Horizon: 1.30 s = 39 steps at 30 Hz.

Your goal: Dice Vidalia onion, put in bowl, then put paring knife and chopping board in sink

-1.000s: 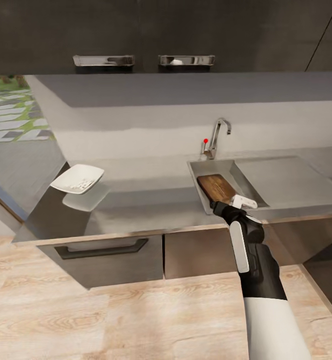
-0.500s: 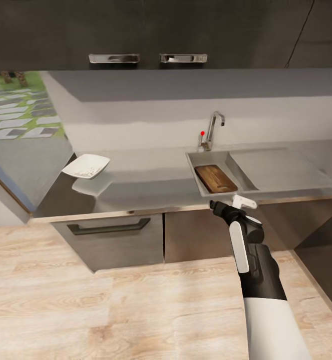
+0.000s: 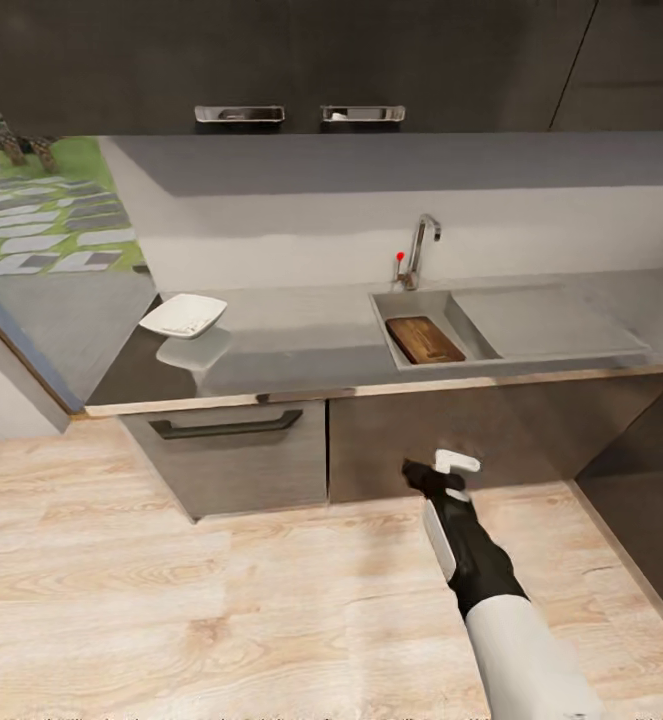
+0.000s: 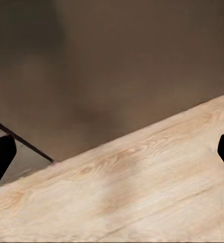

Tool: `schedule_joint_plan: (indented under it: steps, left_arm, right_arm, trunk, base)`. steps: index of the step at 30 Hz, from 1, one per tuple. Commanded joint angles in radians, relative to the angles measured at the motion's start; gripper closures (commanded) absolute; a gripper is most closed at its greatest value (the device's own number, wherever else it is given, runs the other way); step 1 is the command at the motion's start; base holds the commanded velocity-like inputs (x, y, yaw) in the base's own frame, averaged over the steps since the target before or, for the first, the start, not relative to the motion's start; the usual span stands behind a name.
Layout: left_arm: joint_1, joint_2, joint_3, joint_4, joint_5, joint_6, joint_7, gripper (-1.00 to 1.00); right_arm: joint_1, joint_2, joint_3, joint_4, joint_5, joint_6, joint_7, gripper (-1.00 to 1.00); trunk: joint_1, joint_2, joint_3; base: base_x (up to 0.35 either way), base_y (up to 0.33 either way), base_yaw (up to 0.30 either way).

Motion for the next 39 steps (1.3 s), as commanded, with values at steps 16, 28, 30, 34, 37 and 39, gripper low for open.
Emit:
schedule_joint_plan:
  steps: [16, 28, 30, 34, 37, 39]
  left_arm:
    - [-0.001, 0.044, 0.094, -0.219, 0.007, -0.103, 0.018, -1.00]
    - [-0.001, 0.045, 0.142, -0.123, 0.009, -0.255, 0.019, -1.00]
    - [-0.001, 0.044, 0.167, -0.109, 0.009, -0.283, 0.019, -1.00]
    - [-0.001, 0.044, 0.182, -0.101, 0.009, -0.299, 0.019, -1.00]
    - [-0.001, 0.044, 0.184, -0.097, 0.009, -0.301, 0.019, -1.00]
    - [-0.001, 0.044, 0.185, -0.093, 0.009, -0.302, 0.020, -1.00]
  right_arm:
    - [0.144, -0.142, -0.001, 0.862, 0.172, -0.879, 0.068, -1.00]
    - [0.183, -0.145, -0.002, 0.862, 0.172, -0.884, 0.068, -1.00]
    - [0.183, -0.144, -0.002, 0.862, 0.172, -0.884, 0.068, -1.00]
    - [0.184, -0.144, -0.002, 0.862, 0.172, -0.885, 0.068, -1.00]
    - [0.186, -0.144, -0.002, 0.862, 0.172, -0.904, 0.068, -1.00]
    - [0.196, -0.143, -0.002, 0.862, 0.172, -0.944, 0.068, -1.00]
  trunk:
    - [0.000, -0.002, 0.000]
    - [0.000, -0.002, 0.018]
    - [0.000, -0.002, 0.021]
    - [0.000, -0.002, 0.028]
    - [0.000, -0.002, 0.032]
    - [0.000, -0.002, 0.036]
  base:
    - [-0.003, 0.000, 0.000]
    - [0.000, 0.000, 0.000]
    - [0.000, 0.000, 0.000]
    - [0.000, 0.000, 0.000]
    - [0.000, 0.000, 0.000]
    - [0.000, 0.000, 0.000]
